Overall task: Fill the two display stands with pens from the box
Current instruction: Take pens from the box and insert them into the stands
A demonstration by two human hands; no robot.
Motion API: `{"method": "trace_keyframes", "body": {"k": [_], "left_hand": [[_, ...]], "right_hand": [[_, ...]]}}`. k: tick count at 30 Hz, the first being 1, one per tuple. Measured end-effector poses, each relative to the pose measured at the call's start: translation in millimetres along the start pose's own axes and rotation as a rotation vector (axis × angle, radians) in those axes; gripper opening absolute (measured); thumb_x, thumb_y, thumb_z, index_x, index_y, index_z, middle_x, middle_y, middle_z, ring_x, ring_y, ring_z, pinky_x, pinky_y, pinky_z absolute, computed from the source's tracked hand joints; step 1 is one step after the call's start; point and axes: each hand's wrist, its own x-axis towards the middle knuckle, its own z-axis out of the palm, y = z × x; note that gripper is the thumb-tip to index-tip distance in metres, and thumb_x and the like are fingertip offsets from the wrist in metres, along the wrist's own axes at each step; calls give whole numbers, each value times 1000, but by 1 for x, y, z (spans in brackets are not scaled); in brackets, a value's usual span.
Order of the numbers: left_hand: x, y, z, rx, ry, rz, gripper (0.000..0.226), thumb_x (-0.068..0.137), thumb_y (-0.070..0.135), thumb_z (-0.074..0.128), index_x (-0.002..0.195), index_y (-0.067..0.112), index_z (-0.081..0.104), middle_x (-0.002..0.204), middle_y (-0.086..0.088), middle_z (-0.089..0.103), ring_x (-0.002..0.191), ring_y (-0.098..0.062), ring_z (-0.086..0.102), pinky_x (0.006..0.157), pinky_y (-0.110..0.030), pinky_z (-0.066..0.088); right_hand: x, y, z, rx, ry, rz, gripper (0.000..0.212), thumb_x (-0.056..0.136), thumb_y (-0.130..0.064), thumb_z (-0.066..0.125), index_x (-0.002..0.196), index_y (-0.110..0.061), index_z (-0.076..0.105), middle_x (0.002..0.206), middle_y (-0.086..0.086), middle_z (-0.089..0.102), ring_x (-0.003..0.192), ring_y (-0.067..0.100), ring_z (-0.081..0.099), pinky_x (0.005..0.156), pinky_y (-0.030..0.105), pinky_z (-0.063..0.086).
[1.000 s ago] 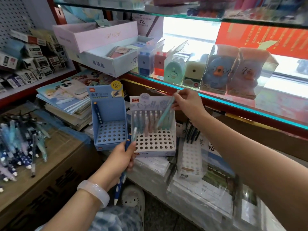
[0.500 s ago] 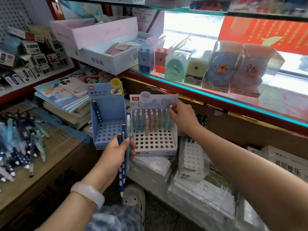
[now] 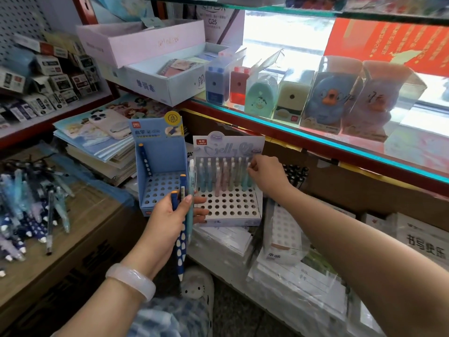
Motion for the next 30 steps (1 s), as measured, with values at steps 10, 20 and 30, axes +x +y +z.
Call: {"method": "trace_keyframes", "body": {"k": [10,20,30], "left_hand": [[-5,6,7,14,-39,14,16,96,11,41,106,11,53,98,-5,68,74,-12,70,68,-23,58],[-1,13,24,97,-109,44,15,95,15,45,102,17,58,96,-2,70,85,-13,69,76,-27,56],[-1,18,7,-25,28,12,16,99,19,38,96,20,55,87,-11,68,70,-21,68,64,-32,58]], "right_hand": [[-1,-1,8,-55,12,77,16,95,-22,52,99,-10,60,92,4,65,81,19,62,71,32,52],[-40,-52,-29,540,-253,-265,21,94,-23,54,111,-12,62,85,-6,64,74,6,63,68,20,55],[-19,-28,-52,684,39,9,9,92,-18,57,98,-14,62,93,1,66,80,9,65,69,21,56]]}}
